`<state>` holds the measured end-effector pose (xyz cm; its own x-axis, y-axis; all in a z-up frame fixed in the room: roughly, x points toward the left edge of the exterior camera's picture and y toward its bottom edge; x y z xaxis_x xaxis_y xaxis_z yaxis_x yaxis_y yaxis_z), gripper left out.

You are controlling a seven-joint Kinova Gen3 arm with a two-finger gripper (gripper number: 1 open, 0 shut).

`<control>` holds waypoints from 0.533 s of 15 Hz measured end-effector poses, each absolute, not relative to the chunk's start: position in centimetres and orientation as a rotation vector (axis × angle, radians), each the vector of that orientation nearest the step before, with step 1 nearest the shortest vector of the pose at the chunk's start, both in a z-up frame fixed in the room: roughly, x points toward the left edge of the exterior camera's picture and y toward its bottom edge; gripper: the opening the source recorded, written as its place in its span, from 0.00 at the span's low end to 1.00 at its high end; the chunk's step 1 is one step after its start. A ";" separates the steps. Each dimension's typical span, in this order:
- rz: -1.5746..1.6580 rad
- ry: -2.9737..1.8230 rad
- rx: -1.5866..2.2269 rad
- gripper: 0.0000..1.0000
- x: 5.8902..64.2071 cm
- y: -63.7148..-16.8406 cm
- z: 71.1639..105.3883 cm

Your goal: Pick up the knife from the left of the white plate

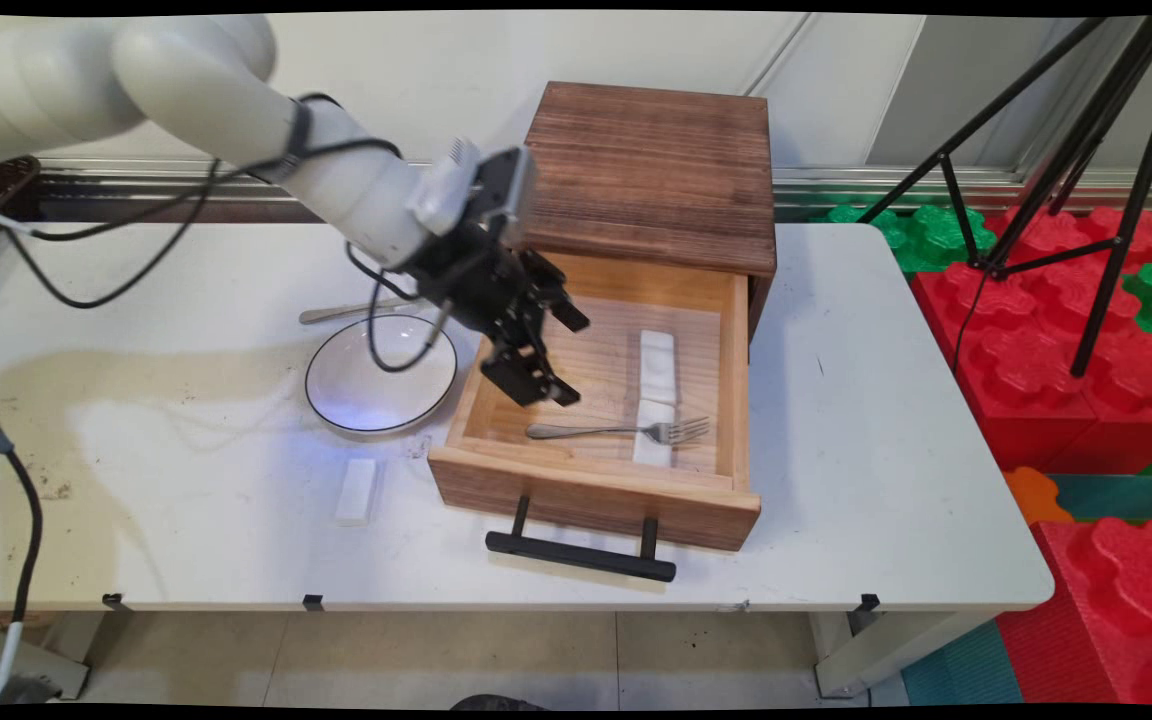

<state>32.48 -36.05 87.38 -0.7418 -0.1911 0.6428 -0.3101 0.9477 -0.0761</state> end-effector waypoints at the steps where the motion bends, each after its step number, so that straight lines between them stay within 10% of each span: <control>1: 0.235 -2.423 0.353 1.00 33.1 -35.7 88.0; 8: 0.245 -2.409 0.353 1.00 37.2 -33.7 91.9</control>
<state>37.24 -33.70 91.91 -0.7317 -0.1867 0.6555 -0.3149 0.9456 -0.0822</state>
